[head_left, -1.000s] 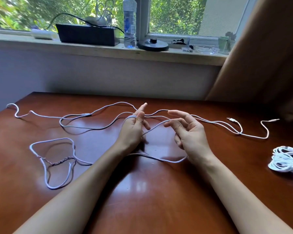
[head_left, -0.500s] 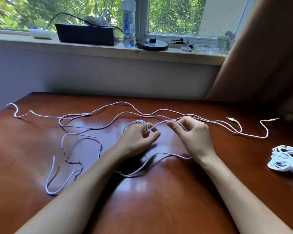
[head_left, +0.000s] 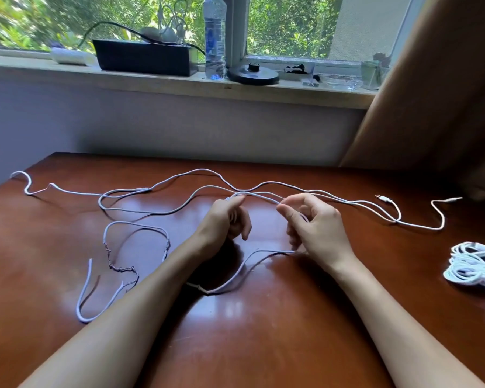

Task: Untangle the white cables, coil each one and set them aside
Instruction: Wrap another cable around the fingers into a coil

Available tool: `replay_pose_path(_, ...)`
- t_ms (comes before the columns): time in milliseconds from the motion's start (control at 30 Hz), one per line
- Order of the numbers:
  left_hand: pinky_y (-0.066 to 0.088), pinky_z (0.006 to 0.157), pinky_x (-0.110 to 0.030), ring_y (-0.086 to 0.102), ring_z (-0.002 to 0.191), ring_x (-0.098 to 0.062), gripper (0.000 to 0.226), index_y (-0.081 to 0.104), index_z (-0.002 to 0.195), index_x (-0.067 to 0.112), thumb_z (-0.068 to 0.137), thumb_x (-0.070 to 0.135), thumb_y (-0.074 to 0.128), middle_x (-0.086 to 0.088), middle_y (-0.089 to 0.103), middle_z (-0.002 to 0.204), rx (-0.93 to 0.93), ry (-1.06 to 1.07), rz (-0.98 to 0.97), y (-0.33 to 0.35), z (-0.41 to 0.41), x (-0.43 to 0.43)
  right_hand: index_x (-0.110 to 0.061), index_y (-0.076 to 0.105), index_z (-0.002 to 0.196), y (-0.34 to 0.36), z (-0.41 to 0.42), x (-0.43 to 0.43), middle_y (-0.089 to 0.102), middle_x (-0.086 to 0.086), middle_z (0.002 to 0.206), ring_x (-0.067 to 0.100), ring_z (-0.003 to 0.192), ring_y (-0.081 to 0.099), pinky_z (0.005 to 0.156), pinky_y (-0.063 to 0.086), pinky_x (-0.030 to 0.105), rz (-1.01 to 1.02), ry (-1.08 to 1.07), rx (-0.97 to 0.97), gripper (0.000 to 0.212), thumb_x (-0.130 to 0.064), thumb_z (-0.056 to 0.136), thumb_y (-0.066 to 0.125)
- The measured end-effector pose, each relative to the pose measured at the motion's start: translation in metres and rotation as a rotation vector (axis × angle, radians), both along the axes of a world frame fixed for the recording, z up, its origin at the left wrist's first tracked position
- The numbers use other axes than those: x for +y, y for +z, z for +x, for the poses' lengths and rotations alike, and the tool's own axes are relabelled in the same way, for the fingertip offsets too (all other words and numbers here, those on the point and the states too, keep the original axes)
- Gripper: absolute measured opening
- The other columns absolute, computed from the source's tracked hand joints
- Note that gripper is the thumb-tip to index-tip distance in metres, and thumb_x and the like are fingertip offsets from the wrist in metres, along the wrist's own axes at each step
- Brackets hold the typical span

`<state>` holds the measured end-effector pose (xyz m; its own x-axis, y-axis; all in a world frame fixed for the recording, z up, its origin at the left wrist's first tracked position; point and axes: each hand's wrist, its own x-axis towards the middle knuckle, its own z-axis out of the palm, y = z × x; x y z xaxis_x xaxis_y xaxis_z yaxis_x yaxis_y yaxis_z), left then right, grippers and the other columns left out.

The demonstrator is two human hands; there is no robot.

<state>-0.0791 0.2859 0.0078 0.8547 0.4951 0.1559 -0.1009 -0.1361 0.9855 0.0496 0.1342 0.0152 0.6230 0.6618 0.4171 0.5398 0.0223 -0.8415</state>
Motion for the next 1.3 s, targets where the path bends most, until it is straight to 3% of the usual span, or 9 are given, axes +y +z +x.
replay_pose_path(200,0.005,0.047,-0.030,0.010,0.044,-0.014,0.059,0.047,0.037,0.007,0.082,0.044,0.040,0.004,0.018,0.041,-0.005,-0.157,-0.368,0.005,-0.001,-0.003,-0.028,0.071,0.084,-0.008,0.015,0.002,0.070,0.005,0.067,0.019,0.057,0.063,0.062,0.055,0.036,-0.111,-0.138,-0.025,0.028,-0.054,0.079,0.079)
replay_pose_path(300,-0.001,0.050,-0.029,0.005,0.045,-0.014,0.059,0.045,0.036,0.007,0.085,0.038,0.035,0.004,0.012,0.042,-0.153,-0.161,-0.546,0.007,0.001,-0.003,-0.026,0.068,0.090,-0.010,0.016,0.002,0.070,0.012,0.083,0.028,0.077,0.064,0.074,0.054,0.045,-0.082,-0.092,-0.034,0.017,-0.039,0.085,0.078)
replay_pose_path(467,0.004,0.051,-0.027,0.005,0.043,-0.013,0.052,0.041,0.040,0.009,0.088,0.029,0.033,-0.001,0.020,0.042,-0.395,-0.103,-0.771,0.008,0.000,0.003,-0.023,0.067,0.089,-0.010,0.013,0.003,0.068,0.006,0.078,0.019,0.069,0.060,0.069,0.051,0.037,-0.065,-0.067,-0.059,0.010,-0.027,0.090,0.075)
replay_pose_path(600,0.009,0.047,-0.023,0.007,0.044,-0.016,0.045,0.044,0.048,0.011,0.088,0.026,0.032,-0.001,0.023,0.046,-0.500,-0.125,-0.894,0.011,-0.001,0.000,-0.022,0.064,0.088,-0.009,0.008,0.003,0.063,0.014,0.070,0.016,0.055,0.061,0.056,0.056,0.035,-0.057,-0.008,0.002,0.010,-0.022,0.092,0.073)
replay_pose_path(733,0.011,0.046,-0.025,0.010,0.045,-0.014,0.049,0.048,0.054,0.012,0.096,0.025,0.026,0.001,0.025,0.050,-0.579,-0.167,-1.015,0.010,-0.004,0.005,-0.023,0.065,0.091,-0.008,0.006,0.000,0.051,0.022,0.071,0.018,0.062,0.054,0.066,0.063,0.039,-0.083,0.135,0.019,0.009,-0.016,0.095,0.069)
replay_pose_path(833,0.013,0.045,-0.026,0.011,0.045,-0.013,0.049,0.048,0.057,0.013,0.098,0.025,0.024,0.001,0.025,0.050,-0.607,-0.191,-1.068,0.009,-0.007,0.008,-0.023,0.066,0.094,-0.011,0.006,0.002,0.044,0.009,0.067,0.022,0.058,0.052,0.064,0.062,0.045,-0.087,0.149,0.053,0.007,-0.017,0.096,0.067)
replay_pose_path(900,0.016,0.043,-0.026,0.012,0.045,-0.013,0.039,0.049,0.058,0.013,0.092,0.023,0.030,0.001,0.026,0.051,-0.625,-0.198,-1.088,0.010,-0.008,0.007,-0.029,0.067,0.092,-0.012,0.008,0.003,0.050,0.003,0.065,0.027,0.057,0.053,0.059,0.054,0.039,-0.106,0.089,-0.048,0.006,-0.023,0.095,0.070)
replay_pose_path(1033,0.022,0.043,-0.026,0.013,0.047,-0.013,0.036,0.048,0.062,0.012,0.091,0.022,0.029,0.001,0.025,0.054,-0.684,-0.181,-1.152,0.012,-0.010,0.012,-0.032,0.074,0.091,-0.015,0.015,0.003,0.073,0.012,0.080,0.032,0.081,0.067,0.078,0.054,0.042,-0.139,0.044,-0.101,0.003,-0.029,0.092,0.074)
replay_pose_path(1300,0.031,0.047,-0.024,0.031,0.050,-0.014,0.050,0.067,0.109,0.004,0.103,0.024,0.022,0.001,0.033,0.066,-0.672,-0.116,-1.235,0.016,-0.007,0.022,-0.025,0.081,0.090,-0.020,0.011,0.003,0.074,-0.015,0.078,0.002,0.068,0.067,0.072,0.054,0.028,-0.359,0.183,-0.303,0.007,-0.031,0.089,0.077)
